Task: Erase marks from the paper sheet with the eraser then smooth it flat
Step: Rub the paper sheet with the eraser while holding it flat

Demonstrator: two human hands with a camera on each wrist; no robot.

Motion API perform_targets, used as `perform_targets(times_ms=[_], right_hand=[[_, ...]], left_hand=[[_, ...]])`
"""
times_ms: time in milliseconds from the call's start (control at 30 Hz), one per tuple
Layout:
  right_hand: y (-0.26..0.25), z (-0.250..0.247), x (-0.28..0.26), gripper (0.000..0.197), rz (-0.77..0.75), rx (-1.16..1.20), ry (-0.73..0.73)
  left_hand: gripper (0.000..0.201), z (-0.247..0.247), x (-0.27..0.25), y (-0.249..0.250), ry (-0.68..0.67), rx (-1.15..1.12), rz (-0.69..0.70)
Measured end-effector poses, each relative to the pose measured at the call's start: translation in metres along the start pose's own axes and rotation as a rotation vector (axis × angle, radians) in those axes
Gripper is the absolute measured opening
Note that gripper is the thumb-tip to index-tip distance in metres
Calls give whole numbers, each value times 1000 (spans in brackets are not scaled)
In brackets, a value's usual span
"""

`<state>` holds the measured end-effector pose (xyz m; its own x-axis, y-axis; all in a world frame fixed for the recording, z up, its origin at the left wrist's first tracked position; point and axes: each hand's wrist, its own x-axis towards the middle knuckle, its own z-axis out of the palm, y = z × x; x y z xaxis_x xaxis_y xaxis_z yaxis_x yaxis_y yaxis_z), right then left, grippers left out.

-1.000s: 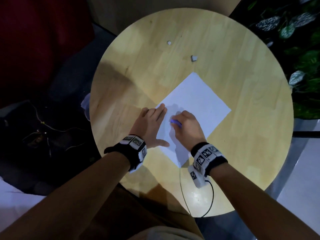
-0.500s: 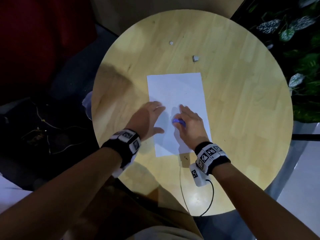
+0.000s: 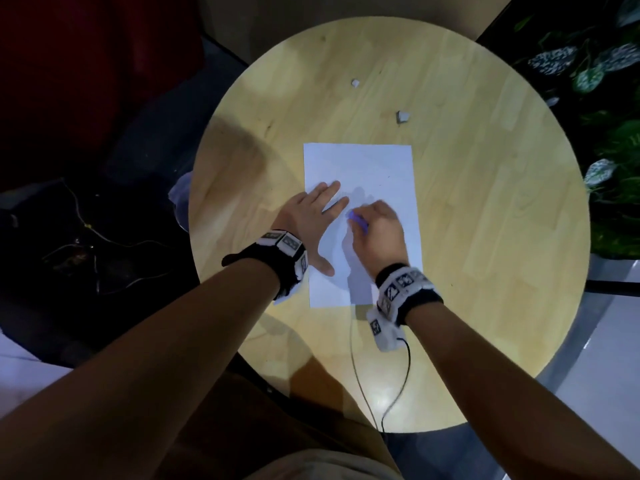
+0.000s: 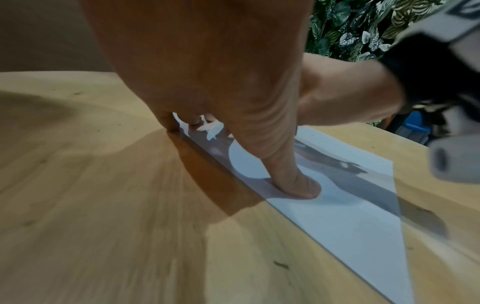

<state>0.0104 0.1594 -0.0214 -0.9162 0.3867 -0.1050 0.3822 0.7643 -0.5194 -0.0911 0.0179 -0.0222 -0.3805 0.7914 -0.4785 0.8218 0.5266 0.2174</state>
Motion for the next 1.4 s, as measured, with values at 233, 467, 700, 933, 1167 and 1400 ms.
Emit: perform_targets(times_ms=[233,467,700,933,1167,1400], right_hand=[[-2,-19,17,13,-127,-101,-122],[-16,-9,-26,12,-256,-40,-255],[-15,-5,8,15,-100,-52,-70],[-14,-17,6,13,-172,-84,-196],[-28,-9,-37,13,-181,-19,-219],[-12,-9,18,16,-40,-76,-61]], left_hand=[[140,-2,1,2,-10,39,-18],[141,-1,2,2,3,14,-27],[140,-3,2,3,-9,13,-24],[140,-3,3,1,-14,-11,-26],[138,-1,0,4,26,4,-38],[143,-3,3,4,-23,9,-37]])
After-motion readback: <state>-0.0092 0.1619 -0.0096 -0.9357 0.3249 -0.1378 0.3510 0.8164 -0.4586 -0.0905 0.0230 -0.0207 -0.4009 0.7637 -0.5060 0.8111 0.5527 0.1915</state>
